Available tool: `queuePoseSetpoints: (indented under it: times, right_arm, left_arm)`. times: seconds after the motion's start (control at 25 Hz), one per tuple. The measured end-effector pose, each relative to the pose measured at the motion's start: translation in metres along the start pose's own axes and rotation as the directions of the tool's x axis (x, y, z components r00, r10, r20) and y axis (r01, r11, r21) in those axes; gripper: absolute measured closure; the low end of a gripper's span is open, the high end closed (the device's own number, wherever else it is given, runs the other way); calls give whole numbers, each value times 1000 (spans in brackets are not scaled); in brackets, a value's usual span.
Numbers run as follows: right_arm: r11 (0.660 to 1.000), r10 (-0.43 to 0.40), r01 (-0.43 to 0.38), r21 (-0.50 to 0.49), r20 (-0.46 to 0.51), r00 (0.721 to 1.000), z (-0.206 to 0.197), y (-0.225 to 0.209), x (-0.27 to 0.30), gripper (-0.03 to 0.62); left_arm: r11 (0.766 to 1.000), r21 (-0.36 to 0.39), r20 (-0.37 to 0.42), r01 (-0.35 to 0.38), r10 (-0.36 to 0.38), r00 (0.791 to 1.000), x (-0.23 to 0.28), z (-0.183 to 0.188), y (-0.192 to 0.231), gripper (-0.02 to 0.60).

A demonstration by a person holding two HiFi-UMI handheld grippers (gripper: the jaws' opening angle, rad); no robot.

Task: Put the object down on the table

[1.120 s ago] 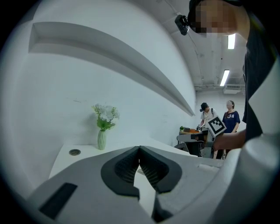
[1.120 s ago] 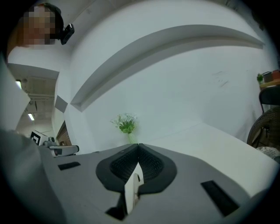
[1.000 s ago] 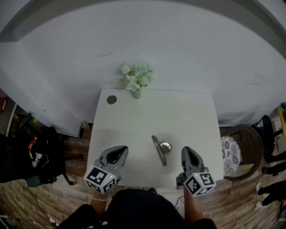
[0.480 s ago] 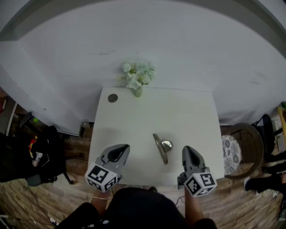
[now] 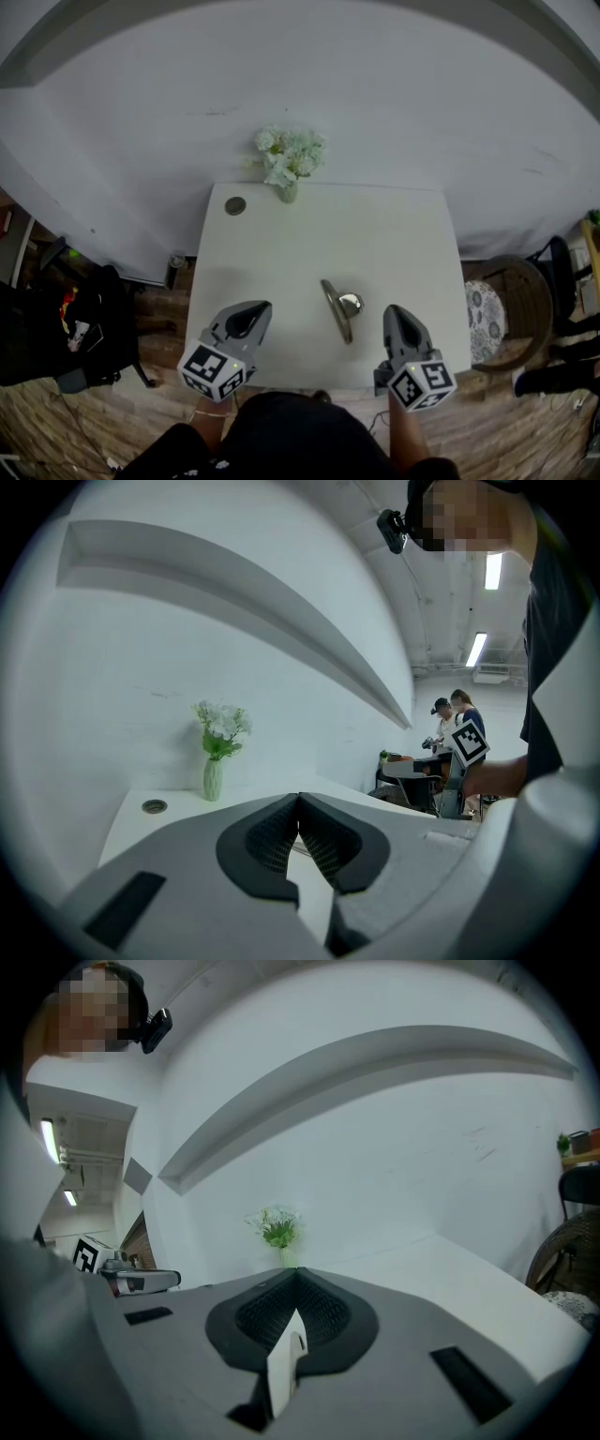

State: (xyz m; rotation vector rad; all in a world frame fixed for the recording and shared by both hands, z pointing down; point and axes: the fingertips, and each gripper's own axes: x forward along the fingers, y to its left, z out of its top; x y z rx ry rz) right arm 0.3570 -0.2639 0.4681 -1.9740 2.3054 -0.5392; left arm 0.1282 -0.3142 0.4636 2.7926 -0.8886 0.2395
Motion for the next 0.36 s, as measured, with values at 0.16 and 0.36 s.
queuePoseSetpoints:
  times: [0.16,0.36]
  right_arm:
    - [1000,-4,4,-3,2,1000,1,-2,-1,597]
    - [1000,-4,4,-5,-1,1000,0,-2,1,597]
  left_arm:
    - [1000,2,-3,13,-13,1000,3,0,-2,583]
    - [1000,-3,-7,10,-10,1000,5,-1,0,583]
